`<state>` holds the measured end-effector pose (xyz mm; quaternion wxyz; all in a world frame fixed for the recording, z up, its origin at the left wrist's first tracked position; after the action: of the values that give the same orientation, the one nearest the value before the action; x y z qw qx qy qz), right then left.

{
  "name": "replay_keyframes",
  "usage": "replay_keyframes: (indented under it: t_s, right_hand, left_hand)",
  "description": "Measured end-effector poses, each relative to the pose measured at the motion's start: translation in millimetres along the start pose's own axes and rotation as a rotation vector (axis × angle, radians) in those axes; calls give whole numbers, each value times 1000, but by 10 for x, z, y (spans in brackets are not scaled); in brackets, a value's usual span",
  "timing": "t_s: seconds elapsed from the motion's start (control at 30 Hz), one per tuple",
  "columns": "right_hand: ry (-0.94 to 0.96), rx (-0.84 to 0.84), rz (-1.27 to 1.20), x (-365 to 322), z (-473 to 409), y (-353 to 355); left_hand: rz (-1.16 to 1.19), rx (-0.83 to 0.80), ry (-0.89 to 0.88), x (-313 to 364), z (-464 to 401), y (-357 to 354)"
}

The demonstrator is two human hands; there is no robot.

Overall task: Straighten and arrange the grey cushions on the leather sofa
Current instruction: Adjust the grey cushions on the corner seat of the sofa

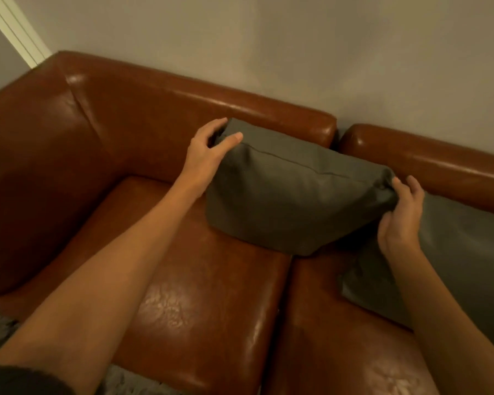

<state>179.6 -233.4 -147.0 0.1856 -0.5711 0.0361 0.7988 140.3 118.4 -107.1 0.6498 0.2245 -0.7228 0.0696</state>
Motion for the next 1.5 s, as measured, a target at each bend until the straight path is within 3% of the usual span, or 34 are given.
replay_keyframes:
  t_s: [0.13, 0.27, 0.37, 0.53, 0.7, 0.83, 1.1, 1.33, 1.5]
  right_hand:
    - [-1, -94, 122, -63, -306, -167]
    - [37, -114, 289, -45, -466, -266]
    - [54, -128, 342, -29, -521, -324]
    - [-8, -243, 334, 8, -600, -341]
    - [-93, -300, 278, -8, -603, -355]
    - [-66, -276, 174, 175, -553, -276]
    - [10, -88, 154, 351, -511, -381]
    - [-86, 1, 177, 374, -721, -408]
    - [-208, -13, 236, 443, -790, -359]
  left_hand:
    - [-285, -101, -75, -28, -269, -151]
    - [-472, -78, -121, -112, -501, -237]
    - [-640, 24, 31, -257, -592, -323]
    - [-499, 113, 318, -470, -505, -563]
    - [-40, 16, 255, -502, -650, -447]
    - [112, -3, 309, -752, -474, -323]
    - [-111, -19, 360, -866, -593, -297]
    - [-252, -105, 513, -897, -802, -377]
    - [-188, -195, 600, -1015, -765, -404]
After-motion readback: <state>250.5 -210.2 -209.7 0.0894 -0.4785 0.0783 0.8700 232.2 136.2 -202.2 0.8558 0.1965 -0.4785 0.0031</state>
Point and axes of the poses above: each hand's wrist, its own z-axis away from the middle knuckle, its own y-axis out of the back of the hand, x = y × z, the point moved 3 cm from there along -z, towards the middle knuckle, and after that the axes turned 7 degrees about -y, right-handed, at the moved point
